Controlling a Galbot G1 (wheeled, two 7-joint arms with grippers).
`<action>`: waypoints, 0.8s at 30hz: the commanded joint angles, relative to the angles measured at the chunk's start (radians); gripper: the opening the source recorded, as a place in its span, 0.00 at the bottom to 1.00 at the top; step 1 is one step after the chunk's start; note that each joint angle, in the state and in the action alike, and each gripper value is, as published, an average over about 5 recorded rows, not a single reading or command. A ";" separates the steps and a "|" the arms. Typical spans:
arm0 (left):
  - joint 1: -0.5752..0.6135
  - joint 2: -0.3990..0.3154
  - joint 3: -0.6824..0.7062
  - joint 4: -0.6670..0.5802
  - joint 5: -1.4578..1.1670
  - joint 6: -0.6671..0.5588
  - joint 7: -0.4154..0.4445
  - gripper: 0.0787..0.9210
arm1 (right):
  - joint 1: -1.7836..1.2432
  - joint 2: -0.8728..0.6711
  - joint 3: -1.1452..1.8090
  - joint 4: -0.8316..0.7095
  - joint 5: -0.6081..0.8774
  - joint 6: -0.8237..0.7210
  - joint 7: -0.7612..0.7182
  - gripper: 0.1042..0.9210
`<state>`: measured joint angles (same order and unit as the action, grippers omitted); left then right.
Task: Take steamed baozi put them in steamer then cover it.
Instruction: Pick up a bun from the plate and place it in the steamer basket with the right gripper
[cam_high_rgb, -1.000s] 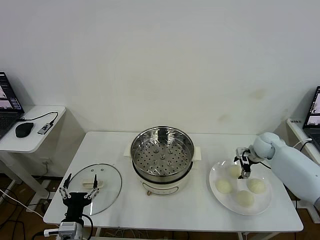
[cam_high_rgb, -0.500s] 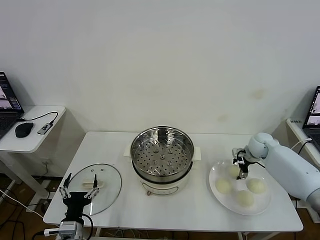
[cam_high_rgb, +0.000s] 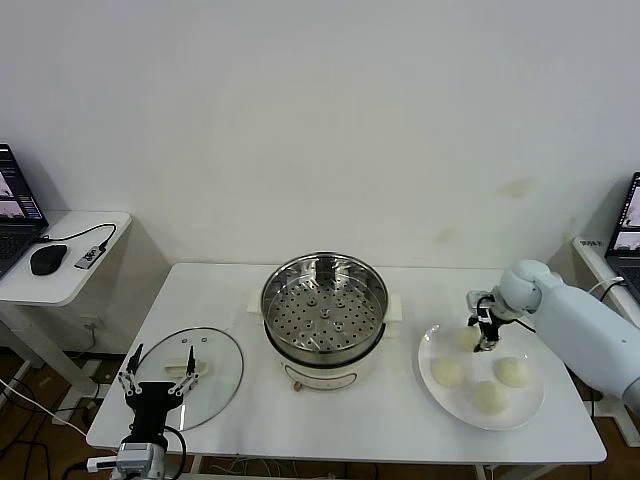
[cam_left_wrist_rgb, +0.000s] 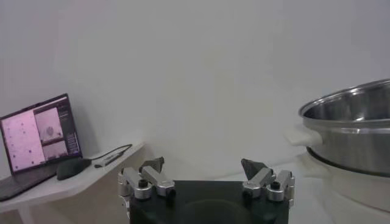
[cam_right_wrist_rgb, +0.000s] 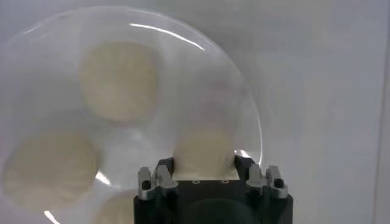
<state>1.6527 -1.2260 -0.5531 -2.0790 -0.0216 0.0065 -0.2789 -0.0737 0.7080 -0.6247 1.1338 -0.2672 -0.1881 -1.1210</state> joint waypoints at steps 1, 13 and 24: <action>0.000 0.001 0.001 0.002 -0.039 -0.001 0.003 0.88 | 0.237 -0.074 -0.152 0.115 0.129 0.005 -0.004 0.63; -0.002 -0.002 0.019 0.011 -0.321 -0.004 0.073 0.88 | 0.671 0.113 -0.449 0.123 0.420 0.051 0.014 0.64; 0.004 -0.016 0.015 0.035 -0.287 -0.050 0.093 0.88 | 0.718 0.429 -0.580 0.023 0.484 0.228 0.082 0.64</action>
<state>1.6567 -1.2433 -0.5403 -2.0537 -0.2689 -0.0272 -0.2006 0.5246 0.9292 -1.0781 1.1926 0.1182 -0.0645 -1.0722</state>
